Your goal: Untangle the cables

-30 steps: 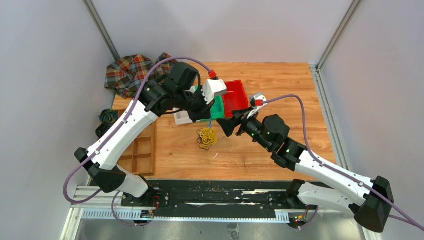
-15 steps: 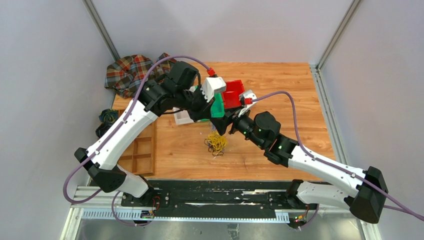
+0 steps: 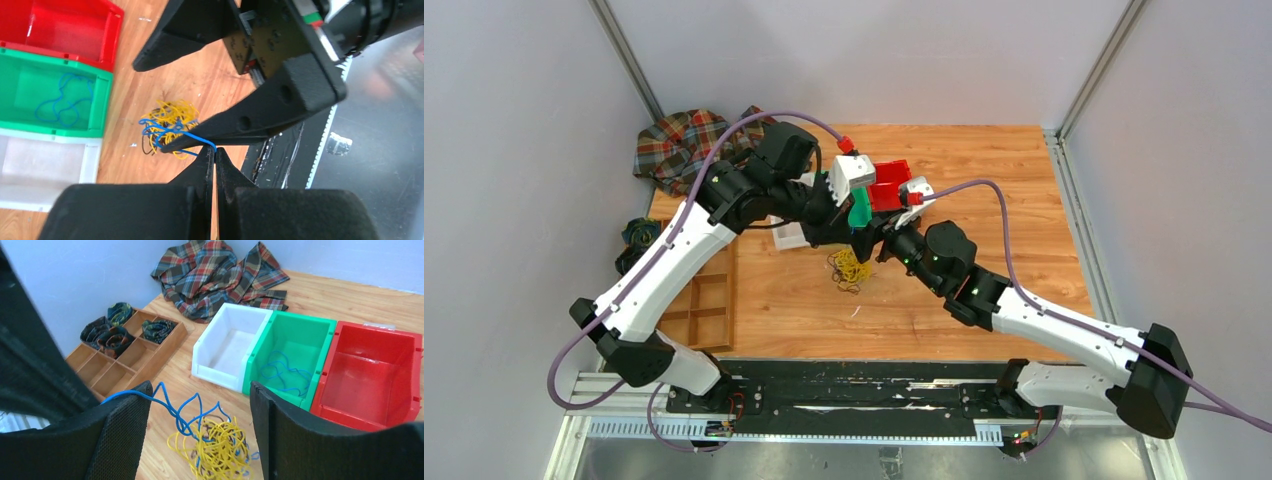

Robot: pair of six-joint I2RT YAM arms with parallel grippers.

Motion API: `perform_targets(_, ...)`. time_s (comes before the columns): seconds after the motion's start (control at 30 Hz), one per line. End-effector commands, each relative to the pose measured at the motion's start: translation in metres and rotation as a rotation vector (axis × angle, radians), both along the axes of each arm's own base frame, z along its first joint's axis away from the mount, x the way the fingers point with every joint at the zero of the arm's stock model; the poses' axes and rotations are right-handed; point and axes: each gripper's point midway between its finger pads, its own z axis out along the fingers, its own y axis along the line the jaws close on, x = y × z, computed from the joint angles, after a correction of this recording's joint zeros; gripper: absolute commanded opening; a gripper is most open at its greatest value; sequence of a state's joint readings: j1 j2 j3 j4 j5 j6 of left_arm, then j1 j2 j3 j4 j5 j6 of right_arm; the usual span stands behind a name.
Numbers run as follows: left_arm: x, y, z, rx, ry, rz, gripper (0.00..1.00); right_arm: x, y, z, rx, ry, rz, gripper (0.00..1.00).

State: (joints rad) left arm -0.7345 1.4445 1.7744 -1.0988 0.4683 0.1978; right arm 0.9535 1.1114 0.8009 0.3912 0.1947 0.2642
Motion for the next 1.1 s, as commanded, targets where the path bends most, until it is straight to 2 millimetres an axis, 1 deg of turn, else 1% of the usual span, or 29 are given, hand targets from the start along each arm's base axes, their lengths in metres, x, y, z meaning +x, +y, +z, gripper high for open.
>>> perform_targets(0.0, -0.031, -0.007, 0.023, -0.105, 0.051, -0.103, 0.00, 0.012, -0.002, 0.042, 0.100, -0.081, -0.078, 0.71)
perform_targets(0.2, -0.038, -0.009, 0.030, -0.132, 0.073, -0.129, 0.00, 0.012, 0.003, 0.044, 0.117, -0.075, -0.066, 0.70)
perform_targets(0.33, -0.038, -0.009, 0.039, -0.147, 0.049, -0.130, 0.00, 0.011, 0.002, 0.032, 0.102, -0.056, -0.063, 0.70)
perform_targets(0.4, -0.036, -0.010, 0.048, -0.161, 0.028, -0.129, 0.00, 0.011, 0.002, 0.023, 0.091, -0.040, -0.066, 0.69)
perform_targets(0.5, -0.035, -0.011, 0.063, -0.189, -0.005, -0.132, 0.00, 0.013, 0.002, 0.004, 0.061, -0.012, -0.074, 0.66)
perform_targets(0.67, -0.030, -0.011, 0.091, -0.230, -0.089, -0.121, 0.00, 0.012, 0.005, -0.025, 0.024, 0.037, -0.068, 0.54)
perform_targets(0.83, -0.028, -0.011, 0.114, -0.268, -0.144, -0.117, 0.00, 0.011, 0.012, -0.056, -0.014, 0.095, -0.047, 0.52)
perform_targets(0.97, -0.024, -0.010, 0.126, -0.283, -0.181, -0.106, 0.00, 0.011, 0.014, -0.074, -0.042, 0.125, -0.048, 0.50)
perform_targets(1.07, -0.018, -0.007, 0.138, -0.289, -0.242, -0.083, 0.00, 0.011, 0.013, -0.088, -0.067, 0.146, -0.054, 0.49)
